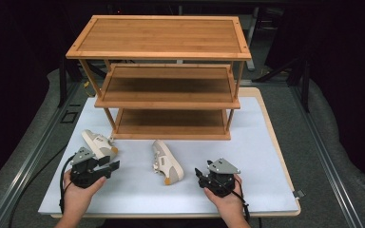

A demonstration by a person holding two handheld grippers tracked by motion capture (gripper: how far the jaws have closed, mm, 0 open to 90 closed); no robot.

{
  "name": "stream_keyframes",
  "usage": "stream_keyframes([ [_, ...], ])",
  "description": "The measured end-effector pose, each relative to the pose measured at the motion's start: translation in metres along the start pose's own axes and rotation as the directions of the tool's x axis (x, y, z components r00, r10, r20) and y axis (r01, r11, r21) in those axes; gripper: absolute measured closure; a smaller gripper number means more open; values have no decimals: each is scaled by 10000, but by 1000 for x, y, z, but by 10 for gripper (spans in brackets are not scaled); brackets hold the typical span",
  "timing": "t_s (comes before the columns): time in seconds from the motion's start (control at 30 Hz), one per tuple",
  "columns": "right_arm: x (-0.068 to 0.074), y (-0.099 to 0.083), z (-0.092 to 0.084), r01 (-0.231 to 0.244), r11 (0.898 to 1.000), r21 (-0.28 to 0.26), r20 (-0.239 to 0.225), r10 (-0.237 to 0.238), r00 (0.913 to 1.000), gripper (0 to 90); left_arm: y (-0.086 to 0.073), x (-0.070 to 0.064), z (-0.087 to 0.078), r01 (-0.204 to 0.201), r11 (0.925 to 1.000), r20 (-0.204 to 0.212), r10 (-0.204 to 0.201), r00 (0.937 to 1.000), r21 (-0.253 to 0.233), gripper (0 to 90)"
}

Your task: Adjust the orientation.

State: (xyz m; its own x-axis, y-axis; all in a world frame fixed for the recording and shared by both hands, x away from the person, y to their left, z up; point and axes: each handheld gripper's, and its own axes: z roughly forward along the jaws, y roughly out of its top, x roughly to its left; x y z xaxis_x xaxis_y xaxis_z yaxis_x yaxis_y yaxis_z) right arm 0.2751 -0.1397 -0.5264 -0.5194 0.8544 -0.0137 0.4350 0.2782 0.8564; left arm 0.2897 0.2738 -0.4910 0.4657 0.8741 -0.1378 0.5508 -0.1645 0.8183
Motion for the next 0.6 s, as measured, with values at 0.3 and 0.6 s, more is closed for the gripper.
stream_keyframes([
  [0.3,1,-1,-1,47,10000,23,-46,-46,10000,452,5,20,-1,149,9999,-800,-151,9967,-30,545],
  [0.6,1,-2,0,70,9999,85,-33,-70,10000,451,1,26,8,-77,9997,-1266,108,9919,249,504],
])
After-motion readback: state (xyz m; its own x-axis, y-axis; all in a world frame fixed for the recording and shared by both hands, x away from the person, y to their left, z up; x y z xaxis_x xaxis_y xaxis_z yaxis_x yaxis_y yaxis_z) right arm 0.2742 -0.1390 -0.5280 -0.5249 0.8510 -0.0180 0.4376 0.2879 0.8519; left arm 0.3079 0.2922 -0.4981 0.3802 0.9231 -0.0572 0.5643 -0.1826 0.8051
